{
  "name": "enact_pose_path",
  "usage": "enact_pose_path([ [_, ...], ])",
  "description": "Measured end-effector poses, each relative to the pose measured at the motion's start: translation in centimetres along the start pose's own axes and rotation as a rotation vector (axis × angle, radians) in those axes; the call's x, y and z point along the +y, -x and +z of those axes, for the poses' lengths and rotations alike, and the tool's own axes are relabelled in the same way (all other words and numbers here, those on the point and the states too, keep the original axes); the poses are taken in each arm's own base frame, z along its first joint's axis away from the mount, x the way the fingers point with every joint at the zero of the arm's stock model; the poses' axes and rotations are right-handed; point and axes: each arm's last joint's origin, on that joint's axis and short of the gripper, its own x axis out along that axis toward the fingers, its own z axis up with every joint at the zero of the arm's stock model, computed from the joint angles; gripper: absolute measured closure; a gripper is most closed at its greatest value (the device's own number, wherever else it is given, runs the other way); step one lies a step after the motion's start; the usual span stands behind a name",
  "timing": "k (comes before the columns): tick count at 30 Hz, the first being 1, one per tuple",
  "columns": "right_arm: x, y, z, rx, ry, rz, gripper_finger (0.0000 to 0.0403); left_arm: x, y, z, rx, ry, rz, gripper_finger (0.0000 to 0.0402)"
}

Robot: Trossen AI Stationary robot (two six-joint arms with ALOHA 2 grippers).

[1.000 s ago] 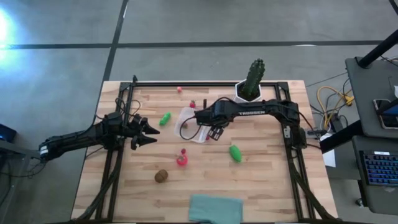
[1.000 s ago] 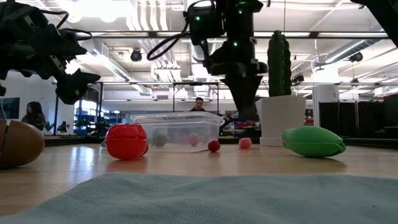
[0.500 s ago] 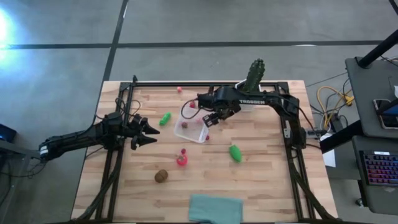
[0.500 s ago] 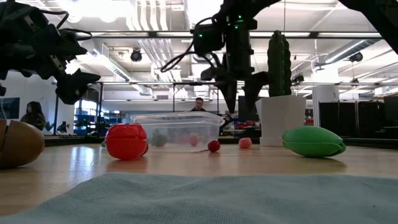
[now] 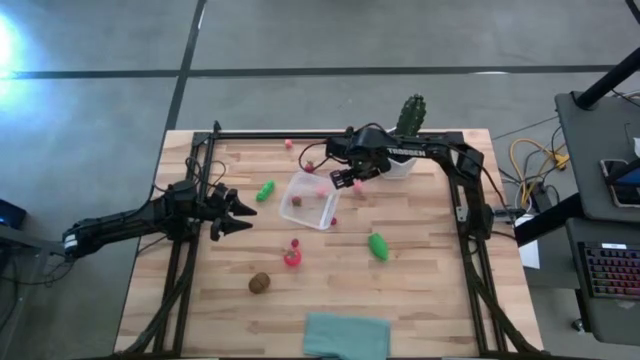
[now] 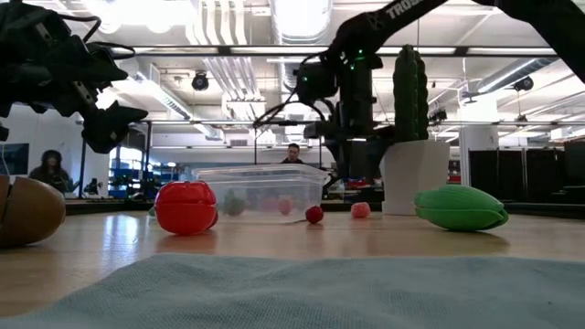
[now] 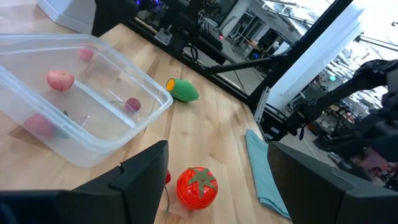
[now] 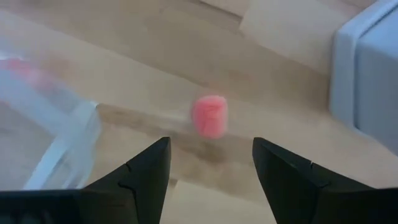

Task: Pick and placing Produce into tupperware
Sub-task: Put the right pink peach into the transparent bin

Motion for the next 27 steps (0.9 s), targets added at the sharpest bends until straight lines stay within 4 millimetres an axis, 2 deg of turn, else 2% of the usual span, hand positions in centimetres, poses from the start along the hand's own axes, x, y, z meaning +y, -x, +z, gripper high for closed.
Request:
enact_pose_path([
  [5,-0.9,-0.8,0.2,0.015,0.028,-0.007,0.0183,0.0,0.0,0.0,0.000,0.000,0.001,0.0141],
  [9,-0.8,-0.6,0.2,0.000,0.031,-0.012,0.0183,0.0,0.0,0.0,0.000,0.000,0.000,0.0141],
  [20,2.9,2.1,-1.6,-0.118,0.080,0.026,0.0183,0.0,0.0,0.0,-0.002,-0.001,-0.001,0.0141],
  [23,3.8,2.5,-2.5,-0.129,0.234,0.024,0.0183,0.0,0.0,0.0,-0.002,-0.001,-0.001,0.0141],
  [27,4.3,2.9,-4.5,-0.068,0.548,-0.042,0.0183,0.0,0.0,0.0,-0.001,0.000,0.000,0.0141],
])
